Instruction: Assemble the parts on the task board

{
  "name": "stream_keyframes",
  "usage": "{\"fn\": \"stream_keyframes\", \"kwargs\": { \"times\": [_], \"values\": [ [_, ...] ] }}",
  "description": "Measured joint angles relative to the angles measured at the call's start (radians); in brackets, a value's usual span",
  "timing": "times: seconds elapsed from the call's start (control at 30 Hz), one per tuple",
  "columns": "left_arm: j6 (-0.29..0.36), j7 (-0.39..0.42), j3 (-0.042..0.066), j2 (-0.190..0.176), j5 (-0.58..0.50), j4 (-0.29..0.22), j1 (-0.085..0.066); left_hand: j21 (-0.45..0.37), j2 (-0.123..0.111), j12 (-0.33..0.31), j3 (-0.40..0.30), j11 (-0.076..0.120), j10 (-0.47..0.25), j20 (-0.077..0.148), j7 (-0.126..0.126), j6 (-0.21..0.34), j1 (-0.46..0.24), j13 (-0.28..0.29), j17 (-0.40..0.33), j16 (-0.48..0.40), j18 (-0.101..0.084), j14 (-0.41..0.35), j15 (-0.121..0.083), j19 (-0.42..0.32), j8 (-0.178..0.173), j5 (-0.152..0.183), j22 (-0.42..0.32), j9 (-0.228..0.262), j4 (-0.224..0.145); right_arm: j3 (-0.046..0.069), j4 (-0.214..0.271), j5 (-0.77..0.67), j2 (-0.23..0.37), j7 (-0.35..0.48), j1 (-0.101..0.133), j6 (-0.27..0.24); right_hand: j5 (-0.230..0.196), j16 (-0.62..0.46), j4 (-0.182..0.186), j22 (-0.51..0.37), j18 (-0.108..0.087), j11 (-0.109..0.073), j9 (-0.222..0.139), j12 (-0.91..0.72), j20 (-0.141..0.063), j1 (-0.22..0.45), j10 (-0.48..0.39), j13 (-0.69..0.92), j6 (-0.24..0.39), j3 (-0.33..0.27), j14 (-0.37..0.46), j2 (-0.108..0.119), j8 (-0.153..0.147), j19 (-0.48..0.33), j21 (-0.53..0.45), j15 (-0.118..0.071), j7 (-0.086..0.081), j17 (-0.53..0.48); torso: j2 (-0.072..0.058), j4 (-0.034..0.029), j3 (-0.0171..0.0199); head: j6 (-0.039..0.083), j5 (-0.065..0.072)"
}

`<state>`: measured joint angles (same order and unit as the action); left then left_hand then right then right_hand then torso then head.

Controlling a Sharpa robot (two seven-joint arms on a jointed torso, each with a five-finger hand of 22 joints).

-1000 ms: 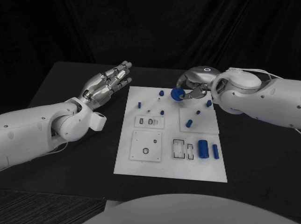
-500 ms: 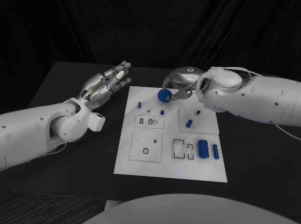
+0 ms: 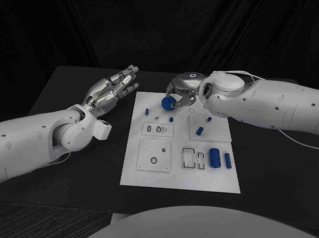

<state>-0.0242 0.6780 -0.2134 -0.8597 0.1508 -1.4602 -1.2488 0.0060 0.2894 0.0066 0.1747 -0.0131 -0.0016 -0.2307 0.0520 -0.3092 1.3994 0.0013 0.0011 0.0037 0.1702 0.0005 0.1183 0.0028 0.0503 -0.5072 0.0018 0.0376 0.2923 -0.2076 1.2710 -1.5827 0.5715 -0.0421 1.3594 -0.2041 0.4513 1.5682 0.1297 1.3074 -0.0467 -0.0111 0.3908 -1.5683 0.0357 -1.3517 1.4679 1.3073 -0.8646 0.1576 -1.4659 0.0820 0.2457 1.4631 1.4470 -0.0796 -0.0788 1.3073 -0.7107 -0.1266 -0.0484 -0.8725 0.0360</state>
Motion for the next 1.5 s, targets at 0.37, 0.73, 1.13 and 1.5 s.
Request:
{"fn": "stream_keyframes", "kwargs": {
  "times": [0.37, 0.73, 1.13, 1.5],
  "values": [
    [-0.002, 0.0, 0.0, 0.004, 0.0, 0.003, 0.0, 0.0, 0.0, 0.0, 0.0, 0.0, 0.0, 0.0, 0.0, 0.0, 0.0, 0.0, 0.0, 0.0, 0.0, 0.0, 0.0, 0.0, 0.0, 0.0, 0.0, 0.0, 0.0, 0.0, -0.032, -0.029, -0.023, 0.002, -0.011, 0.019, -0.007, 0.0, -0.003, 0.0, 0.0, 0.0, 0.0, 0.0, 0.0, 0.008, 0.0, 0.0, 0.016, 0.003, 0.0, 0.002, 0.034, 0.0, -0.005, 0.0, 0.005, 0.0, 0.0, 0.0014, 0.0, 0.0, 0.001],
    [-0.004, 0.0, 0.0, 0.008, 0.0, 0.005, 0.0, 0.0, 0.0, 0.0, 0.0, 0.0, 0.0, 0.0, 0.0, 0.0, 0.0, 0.0, 0.001, 0.0, 0.0, 0.0, 0.0, 0.0, 0.0, 0.0, 0.0, 0.0, 0.0, 0.001, -0.037, -0.042, -0.026, 0.006, -0.013, 0.027, -0.011, 0.0, -0.005, 0.001, 0.0, 0.0, 0.05, 0.0, 0.0, 0.02, 0.0, 0.0, 0.088, 0.022, 0.0, -0.007, -0.024, 0.0, -0.021, 0.0, 0.001, 0.001, 0.0, 0.0019, 0.0005, 0.0, 0.0],
    [-0.008, 0.0, 0.0, 0.012, 0.0, 0.01, 0.0, 0.0, 0.0, 0.0, -0.003, -0.003, 0.003, 0.0, 0.0, 0.0, 0.0, 0.0, 0.0, 0.0, 0.0, 0.0, 0.0, 0.0, 0.0, -0.004, 0.0, 0.0, -0.003, 0.0, -0.039, -0.046, -0.026, 0.006, -0.017, 0.042, -0.016, 0.0, -0.023, 0.001, 0.0, -0.009, -0.044, 0.0, -0.004, 0.021, -0.002, 0.0, 0.187, 0.042, 0.0, -0.01, -0.14, -0.004, -0.034, 0.0, 0.024, 0.001, 0.0, 0.0019, 0.0003, 0.0, -0.001],
    [-0.01, 0.0, 0.0, 0.014, 0.0, 0.012, 0.0, 0.0, 0.0, 0.0, -0.006, -0.007, 0.0, 0.0, 0.007, -0.007, 0.0, 0.0, 0.0, 0.0, 0.0, 0.0, 0.0, 0.0, 0.0, -0.004, 0.0, 0.0, 0.0, 0.0, -0.039, -0.048, -0.023, 0.006, -0.018, 0.051, -0.018, 0.0, -0.025, 0.0, 0.0, -0.009, -0.054, 0.0, -0.007, 0.021, -0.002, 0.0, 0.191, 0.044, 0.0, -0.01, -0.146, -0.007, -0.038, 0.0, 0.027, 0.001, 0.0, 0.0019, 0.0003, 0.0, -0.001]
  ]
}}
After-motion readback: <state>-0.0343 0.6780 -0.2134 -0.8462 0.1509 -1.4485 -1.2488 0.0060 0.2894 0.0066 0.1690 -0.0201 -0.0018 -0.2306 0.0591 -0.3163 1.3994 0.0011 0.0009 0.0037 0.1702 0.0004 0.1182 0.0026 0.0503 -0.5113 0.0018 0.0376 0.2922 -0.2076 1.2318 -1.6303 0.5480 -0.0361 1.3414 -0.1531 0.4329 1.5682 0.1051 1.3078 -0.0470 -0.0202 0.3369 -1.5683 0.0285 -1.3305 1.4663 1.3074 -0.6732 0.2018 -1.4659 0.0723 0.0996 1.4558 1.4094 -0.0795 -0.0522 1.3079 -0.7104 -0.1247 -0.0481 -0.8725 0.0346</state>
